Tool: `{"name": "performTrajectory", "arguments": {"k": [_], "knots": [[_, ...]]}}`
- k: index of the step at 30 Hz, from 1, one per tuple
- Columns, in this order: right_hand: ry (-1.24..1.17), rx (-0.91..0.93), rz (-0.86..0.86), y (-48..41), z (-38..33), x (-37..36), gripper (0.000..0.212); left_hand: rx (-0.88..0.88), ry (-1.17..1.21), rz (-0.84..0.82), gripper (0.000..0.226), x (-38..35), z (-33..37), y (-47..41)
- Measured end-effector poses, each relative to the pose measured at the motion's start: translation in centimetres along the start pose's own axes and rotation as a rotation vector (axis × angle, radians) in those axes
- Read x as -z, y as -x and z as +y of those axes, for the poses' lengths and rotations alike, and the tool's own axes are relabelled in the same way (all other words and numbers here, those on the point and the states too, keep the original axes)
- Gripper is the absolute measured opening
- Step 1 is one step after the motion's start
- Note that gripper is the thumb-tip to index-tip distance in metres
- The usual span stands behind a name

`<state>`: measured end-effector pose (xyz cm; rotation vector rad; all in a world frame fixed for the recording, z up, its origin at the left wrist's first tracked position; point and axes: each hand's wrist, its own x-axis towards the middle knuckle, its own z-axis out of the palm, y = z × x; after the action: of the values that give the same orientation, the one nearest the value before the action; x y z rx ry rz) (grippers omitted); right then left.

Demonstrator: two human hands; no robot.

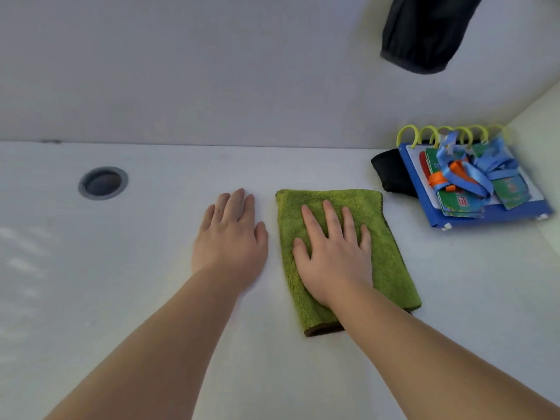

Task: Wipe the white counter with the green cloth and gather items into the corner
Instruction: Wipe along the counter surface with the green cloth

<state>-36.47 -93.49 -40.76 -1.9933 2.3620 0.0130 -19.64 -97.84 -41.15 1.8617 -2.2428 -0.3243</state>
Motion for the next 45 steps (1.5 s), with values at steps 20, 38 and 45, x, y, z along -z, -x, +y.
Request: {"name": "performTrajectory", "arguments": {"k": [20, 38, 45], "knots": [[0.014, 0.083, 0.05, -14.9, -0.8, 0.8, 0.061, 0.09, -0.044, 0.015, 0.067, -1.2, 0.0, -0.2], [0.021, 0.086, -0.011, 4.7, 3.2, 0.2, 0.058, 0.014, -0.08, -0.053, 0.062, -0.8, -0.3, -0.1], [0.04, 0.049, -0.007, 12.7, 2.6, 0.0, 0.059, -0.018, -0.087, -0.057, 0.062, -0.5, -0.4, 0.0]]}}
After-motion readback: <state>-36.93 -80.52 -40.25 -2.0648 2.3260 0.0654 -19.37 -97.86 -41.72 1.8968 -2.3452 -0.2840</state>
